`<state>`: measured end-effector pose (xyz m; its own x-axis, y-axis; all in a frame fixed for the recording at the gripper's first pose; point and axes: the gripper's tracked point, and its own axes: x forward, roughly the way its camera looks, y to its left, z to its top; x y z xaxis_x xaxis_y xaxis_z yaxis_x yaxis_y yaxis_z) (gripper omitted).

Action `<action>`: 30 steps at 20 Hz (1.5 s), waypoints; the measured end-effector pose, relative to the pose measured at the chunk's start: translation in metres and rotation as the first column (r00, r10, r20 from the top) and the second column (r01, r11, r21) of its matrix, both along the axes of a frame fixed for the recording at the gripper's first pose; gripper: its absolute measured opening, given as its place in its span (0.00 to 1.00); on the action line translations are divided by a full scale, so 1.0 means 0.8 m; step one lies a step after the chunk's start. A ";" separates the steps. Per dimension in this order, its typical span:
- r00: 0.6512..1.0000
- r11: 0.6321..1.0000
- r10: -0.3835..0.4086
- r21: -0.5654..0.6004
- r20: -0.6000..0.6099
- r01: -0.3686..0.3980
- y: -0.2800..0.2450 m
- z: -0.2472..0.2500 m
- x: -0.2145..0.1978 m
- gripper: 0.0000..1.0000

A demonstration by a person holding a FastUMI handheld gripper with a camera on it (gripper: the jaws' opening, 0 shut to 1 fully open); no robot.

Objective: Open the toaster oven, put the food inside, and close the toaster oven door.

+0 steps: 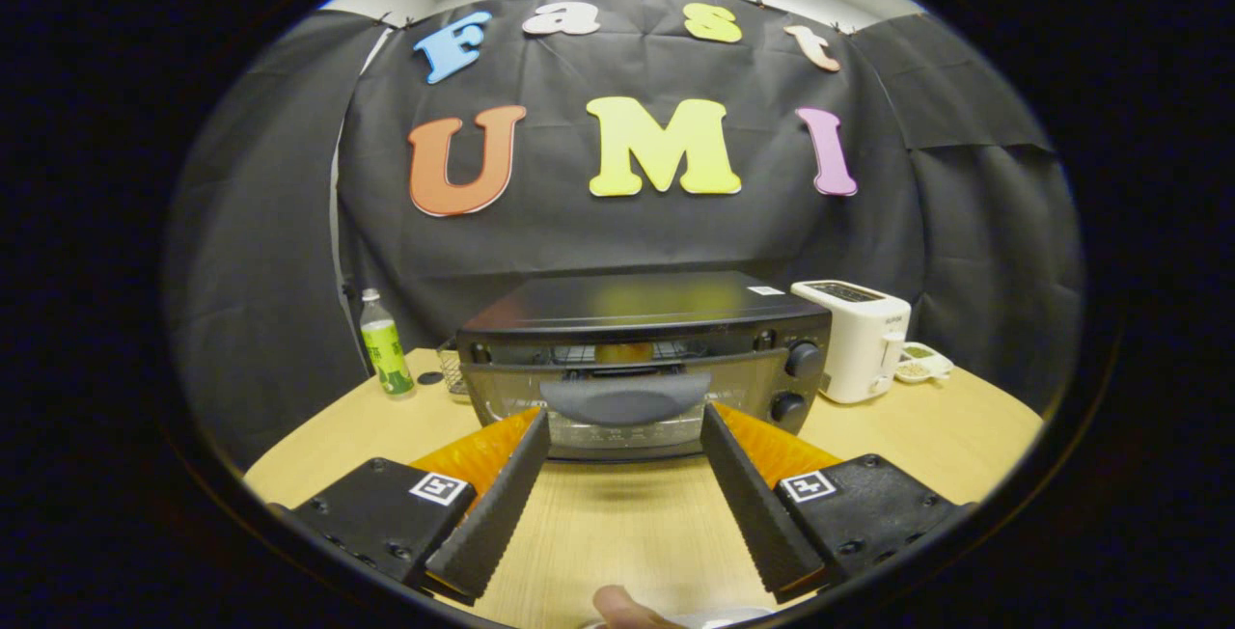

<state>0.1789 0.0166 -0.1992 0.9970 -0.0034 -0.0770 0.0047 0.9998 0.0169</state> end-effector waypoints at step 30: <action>0.964 0.998 0.055 -0.035 0.261 -0.048 -0.055 0.192 -0.301 1.00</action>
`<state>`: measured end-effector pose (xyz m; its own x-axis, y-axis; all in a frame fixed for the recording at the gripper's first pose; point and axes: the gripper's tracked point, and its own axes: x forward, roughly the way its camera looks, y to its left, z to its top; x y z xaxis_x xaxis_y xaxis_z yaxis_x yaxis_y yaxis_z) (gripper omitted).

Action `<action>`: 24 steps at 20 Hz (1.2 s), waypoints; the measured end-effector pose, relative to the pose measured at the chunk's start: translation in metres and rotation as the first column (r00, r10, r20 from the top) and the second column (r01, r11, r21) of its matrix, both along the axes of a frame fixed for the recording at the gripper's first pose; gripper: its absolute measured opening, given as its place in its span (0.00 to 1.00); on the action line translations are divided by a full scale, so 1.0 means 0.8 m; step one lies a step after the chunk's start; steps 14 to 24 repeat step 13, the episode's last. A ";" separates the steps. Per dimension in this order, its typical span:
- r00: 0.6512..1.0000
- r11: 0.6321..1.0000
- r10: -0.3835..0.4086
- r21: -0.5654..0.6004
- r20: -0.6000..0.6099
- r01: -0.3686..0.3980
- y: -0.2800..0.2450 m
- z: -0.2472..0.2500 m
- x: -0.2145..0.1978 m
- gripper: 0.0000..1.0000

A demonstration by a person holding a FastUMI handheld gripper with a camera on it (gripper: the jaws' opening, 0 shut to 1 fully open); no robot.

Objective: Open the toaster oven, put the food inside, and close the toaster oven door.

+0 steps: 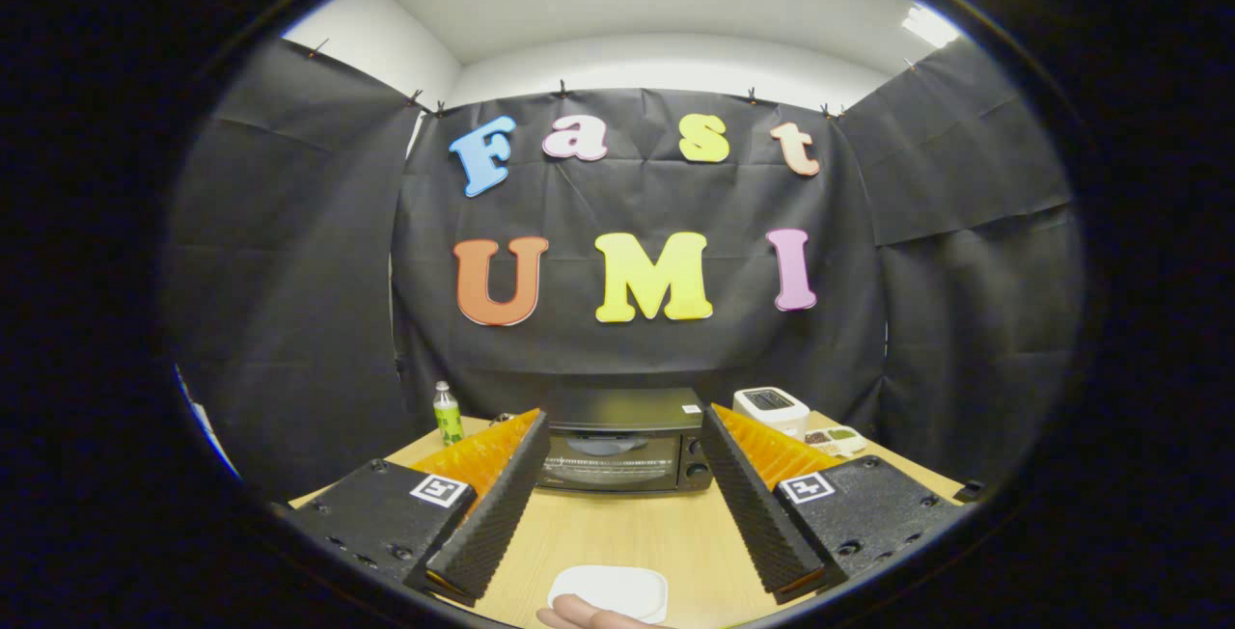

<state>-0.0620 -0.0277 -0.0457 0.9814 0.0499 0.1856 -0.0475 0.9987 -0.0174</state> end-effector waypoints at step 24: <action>1.000 1.000 0.003 0.005 0.024 -0.003 -0.021 0.002 -0.030 1.00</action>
